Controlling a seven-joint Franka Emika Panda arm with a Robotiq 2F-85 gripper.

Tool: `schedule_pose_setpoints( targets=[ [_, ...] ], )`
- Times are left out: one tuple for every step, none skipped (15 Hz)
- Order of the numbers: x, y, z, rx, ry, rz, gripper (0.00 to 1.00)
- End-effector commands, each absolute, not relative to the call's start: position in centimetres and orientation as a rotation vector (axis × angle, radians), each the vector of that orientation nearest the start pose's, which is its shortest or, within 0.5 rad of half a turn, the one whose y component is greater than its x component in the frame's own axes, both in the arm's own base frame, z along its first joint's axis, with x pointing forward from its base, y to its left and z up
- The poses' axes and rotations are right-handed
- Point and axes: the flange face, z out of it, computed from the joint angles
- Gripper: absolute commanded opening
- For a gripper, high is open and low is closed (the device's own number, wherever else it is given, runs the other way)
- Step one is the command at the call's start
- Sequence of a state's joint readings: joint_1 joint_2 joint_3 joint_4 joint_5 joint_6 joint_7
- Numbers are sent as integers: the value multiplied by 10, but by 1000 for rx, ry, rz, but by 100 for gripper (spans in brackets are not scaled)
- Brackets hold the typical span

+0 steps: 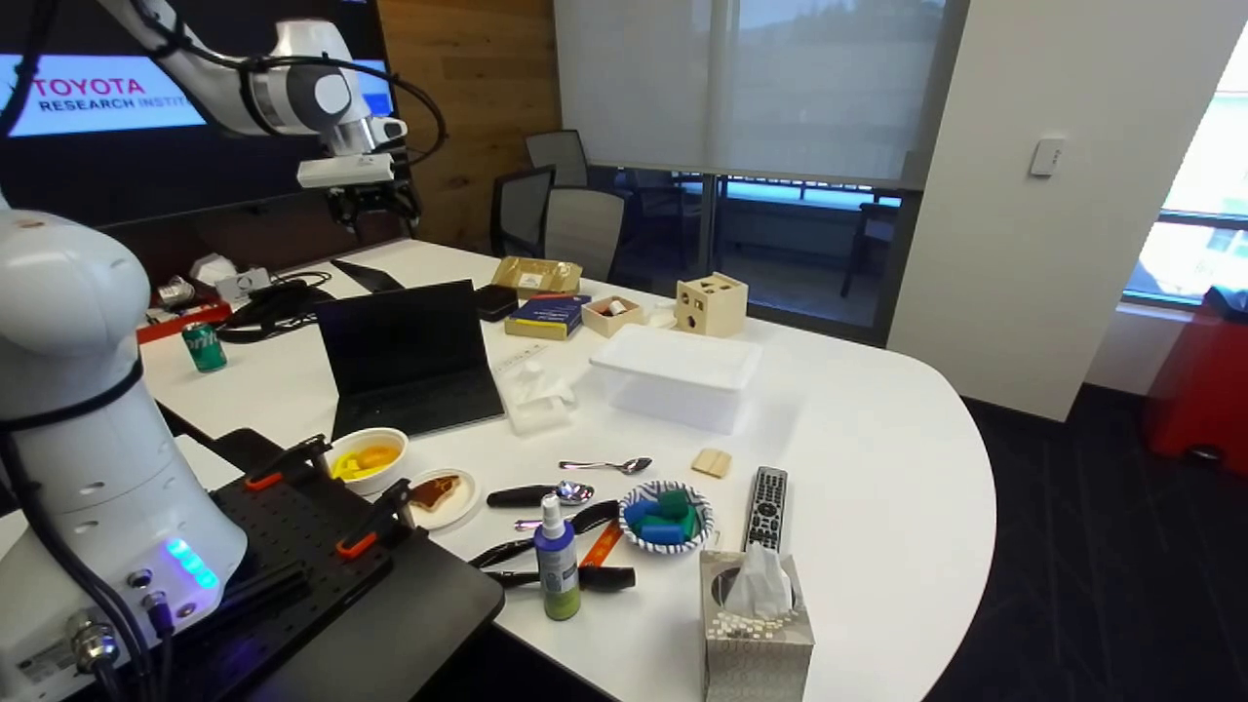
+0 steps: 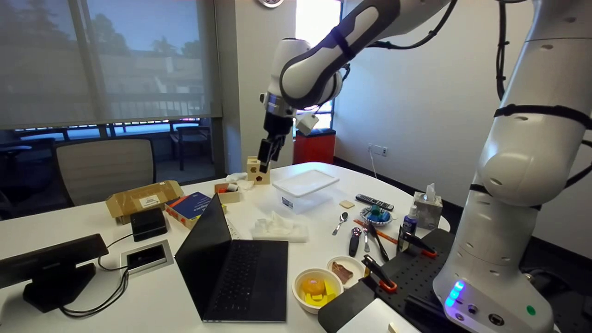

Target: Close the laptop

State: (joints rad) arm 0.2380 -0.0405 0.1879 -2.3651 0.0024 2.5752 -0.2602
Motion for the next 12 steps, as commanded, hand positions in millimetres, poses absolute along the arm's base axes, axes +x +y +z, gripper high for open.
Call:
schedule_pose_setpoints(
  targets=[
    [526,274,340,-2788,-1220,-491,100],
    [539,291,332,-2746,-1244,-526,100],
    [552,306,324,-2709,-1272,-552,100],
    [565,320,316,-2680,-1300,-572,100],
    [576,333,307,-2652,-1325,-579,100],
    [587,345,298,-2633,-1341,-581,100],
    [597,356,288,-2615,-1362,-573,100],
    [606,365,277,-2603,-1377,-561,100],
    [615,373,267,-2595,-1388,-550,100],
    [623,379,255,-2589,-1395,-534,100],
    [631,384,244,-2589,-1398,-516,100],
    [638,386,233,-2602,-1394,-480,100]
  ],
)
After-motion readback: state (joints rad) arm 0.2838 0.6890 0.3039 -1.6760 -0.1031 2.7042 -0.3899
